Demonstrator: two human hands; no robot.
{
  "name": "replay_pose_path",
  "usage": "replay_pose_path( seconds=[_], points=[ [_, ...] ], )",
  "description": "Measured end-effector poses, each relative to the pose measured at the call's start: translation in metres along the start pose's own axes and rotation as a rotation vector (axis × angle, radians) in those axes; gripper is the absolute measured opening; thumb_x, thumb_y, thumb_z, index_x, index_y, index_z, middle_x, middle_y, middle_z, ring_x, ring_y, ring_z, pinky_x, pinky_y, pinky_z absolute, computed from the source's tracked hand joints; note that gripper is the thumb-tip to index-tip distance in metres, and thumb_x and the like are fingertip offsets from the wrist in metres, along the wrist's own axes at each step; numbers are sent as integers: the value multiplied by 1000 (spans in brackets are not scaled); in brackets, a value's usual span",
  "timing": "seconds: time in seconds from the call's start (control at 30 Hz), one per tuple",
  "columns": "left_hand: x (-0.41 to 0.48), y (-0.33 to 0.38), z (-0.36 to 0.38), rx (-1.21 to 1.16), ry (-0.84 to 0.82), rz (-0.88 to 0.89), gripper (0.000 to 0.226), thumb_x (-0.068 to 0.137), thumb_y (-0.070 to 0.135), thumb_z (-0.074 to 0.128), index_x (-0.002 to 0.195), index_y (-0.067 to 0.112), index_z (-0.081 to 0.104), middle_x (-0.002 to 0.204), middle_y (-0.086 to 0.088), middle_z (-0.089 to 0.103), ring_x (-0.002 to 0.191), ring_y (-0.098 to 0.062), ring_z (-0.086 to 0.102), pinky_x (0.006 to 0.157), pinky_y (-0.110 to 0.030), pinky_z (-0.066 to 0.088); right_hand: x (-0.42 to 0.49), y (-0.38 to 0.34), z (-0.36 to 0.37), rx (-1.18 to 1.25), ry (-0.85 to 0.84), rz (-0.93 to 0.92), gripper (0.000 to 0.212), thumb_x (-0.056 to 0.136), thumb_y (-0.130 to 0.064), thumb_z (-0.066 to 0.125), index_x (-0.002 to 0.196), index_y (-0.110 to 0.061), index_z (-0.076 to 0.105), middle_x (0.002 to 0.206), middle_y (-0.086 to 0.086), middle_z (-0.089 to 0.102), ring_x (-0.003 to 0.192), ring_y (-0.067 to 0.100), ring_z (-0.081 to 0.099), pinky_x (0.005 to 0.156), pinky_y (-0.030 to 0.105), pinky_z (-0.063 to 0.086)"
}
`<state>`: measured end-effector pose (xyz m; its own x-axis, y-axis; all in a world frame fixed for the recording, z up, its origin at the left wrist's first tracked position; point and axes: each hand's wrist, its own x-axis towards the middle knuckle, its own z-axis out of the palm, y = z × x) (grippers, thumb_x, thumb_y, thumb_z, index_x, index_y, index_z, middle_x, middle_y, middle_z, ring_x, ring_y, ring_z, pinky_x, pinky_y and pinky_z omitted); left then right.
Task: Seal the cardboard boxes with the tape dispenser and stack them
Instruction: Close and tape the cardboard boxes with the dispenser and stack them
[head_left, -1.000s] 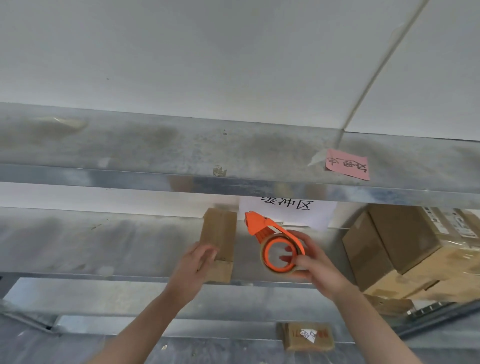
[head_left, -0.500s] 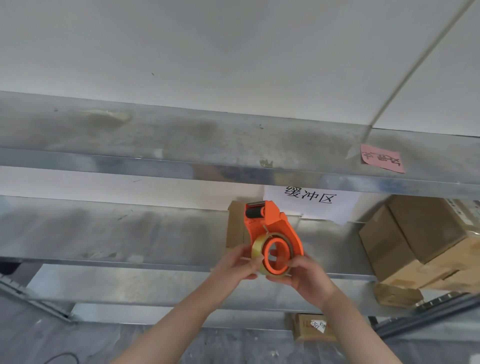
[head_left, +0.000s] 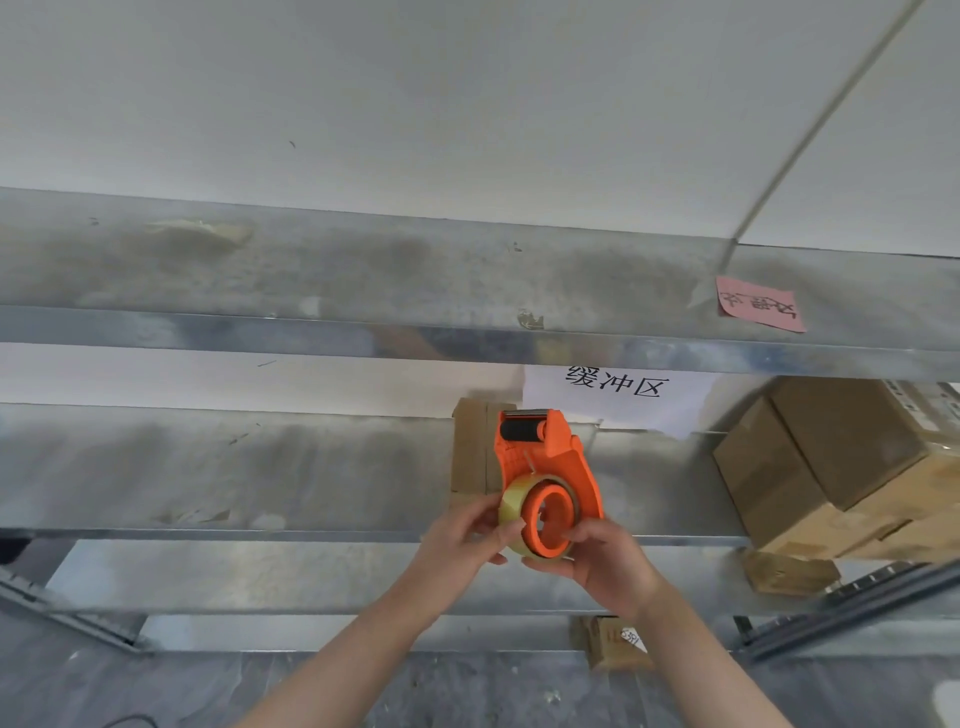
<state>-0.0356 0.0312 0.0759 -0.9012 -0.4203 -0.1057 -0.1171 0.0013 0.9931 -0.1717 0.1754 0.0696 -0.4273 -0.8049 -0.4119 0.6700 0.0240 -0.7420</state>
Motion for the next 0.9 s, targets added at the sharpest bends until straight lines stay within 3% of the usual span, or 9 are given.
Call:
replay_pose_path(
  seconds=[0.13,0.27,0.33,0.53,0.63,0.77,0.9],
  points=[
    [7,2,8,-32,-10,-28,40,76,47,72,101,16,64,87,1,71,76,-14,64,67,-26,51,-3,5,2,99,-38,92,51,76,3,45,126,6,53,119,29,62,103,45,63,74,46,61],
    [11,4,14,-173,-59,-83,47,77,43,72,102,4,62,82,-5,65,74,-16,55,64,-25,43,1,11,2,210,-31,120,74,55,1,67,127,8,52,118,32,61,97,48,65,65,44,61],
    [13,5,15,-212,-89,-92,47,79,41,70,104,2,61,83,-7,63,75,-19,54,65,-26,43,5,11,-2,226,-11,133,75,53,1,65,127,7,52,115,31,62,92,46,66,63,43,61],
    [24,9,19,-268,-137,-133,41,87,39,61,107,4,63,89,-10,62,82,-20,56,70,-27,46,10,-1,-14,231,18,136,64,60,1,57,124,6,54,113,31,62,94,44,66,64,43,61],
    [28,12,20,-276,-139,-131,33,91,37,54,103,9,66,85,-9,63,80,-18,57,71,-27,46,11,-8,-15,255,3,149,64,56,0,65,119,9,59,113,35,61,90,44,68,61,41,61],
    [31,21,25,-189,-161,-118,41,80,40,65,112,15,63,92,-1,67,84,-12,60,73,-25,45,12,-16,-16,252,27,151,50,76,1,38,124,10,51,96,30,65,75,39,69,55,37,61],
    [35,24,32,-109,-114,-105,45,73,36,72,113,18,62,102,-1,70,94,-15,65,78,-26,51,16,-21,-16,234,53,164,52,76,1,36,126,10,49,94,28,66,70,36,68,52,36,60]
  ],
)
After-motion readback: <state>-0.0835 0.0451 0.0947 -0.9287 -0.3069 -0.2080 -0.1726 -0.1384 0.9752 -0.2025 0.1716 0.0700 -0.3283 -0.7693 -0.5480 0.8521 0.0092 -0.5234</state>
